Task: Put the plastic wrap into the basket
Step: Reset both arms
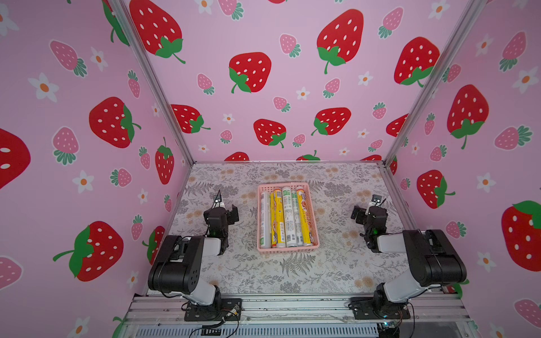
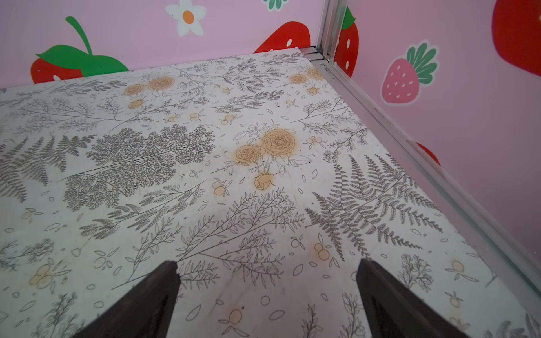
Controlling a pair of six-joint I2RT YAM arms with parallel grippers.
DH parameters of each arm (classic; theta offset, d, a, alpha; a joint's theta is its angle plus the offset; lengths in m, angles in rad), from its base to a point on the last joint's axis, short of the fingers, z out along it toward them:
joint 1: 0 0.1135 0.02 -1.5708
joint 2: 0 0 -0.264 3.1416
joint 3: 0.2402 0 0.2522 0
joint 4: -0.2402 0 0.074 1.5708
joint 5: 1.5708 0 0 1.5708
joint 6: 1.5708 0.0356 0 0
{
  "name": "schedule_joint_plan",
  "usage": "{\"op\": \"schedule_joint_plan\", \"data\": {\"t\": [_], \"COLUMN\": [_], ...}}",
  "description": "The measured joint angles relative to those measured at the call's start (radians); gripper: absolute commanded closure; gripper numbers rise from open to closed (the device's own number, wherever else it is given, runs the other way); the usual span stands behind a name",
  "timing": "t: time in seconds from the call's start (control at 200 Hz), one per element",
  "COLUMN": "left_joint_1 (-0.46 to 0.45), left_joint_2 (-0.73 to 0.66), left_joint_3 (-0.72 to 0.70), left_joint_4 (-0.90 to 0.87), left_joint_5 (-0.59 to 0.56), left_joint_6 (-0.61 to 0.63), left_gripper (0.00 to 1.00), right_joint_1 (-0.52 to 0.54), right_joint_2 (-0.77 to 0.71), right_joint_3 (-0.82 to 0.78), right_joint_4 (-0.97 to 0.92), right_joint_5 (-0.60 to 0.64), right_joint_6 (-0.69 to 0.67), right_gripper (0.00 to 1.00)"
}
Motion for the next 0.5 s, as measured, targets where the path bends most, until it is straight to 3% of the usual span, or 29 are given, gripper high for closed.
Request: {"op": "schedule_joint_plan", "data": {"t": [0.495], "left_joint_1": [0.011], "left_joint_2": [0.000], "left_joint_3": [0.000], "left_joint_4": [-0.027], "left_joint_5": [0.027], "left_joint_6": [-0.014], "left_gripper": [0.00], "right_joint_1": [0.000], "right_joint_2": [0.000], "right_joint_3": [0.000], "right_joint_4": [0.009], "right_joint_5": [-0.024], "right_joint_6": [-0.001], "right_gripper": [0.00]}}
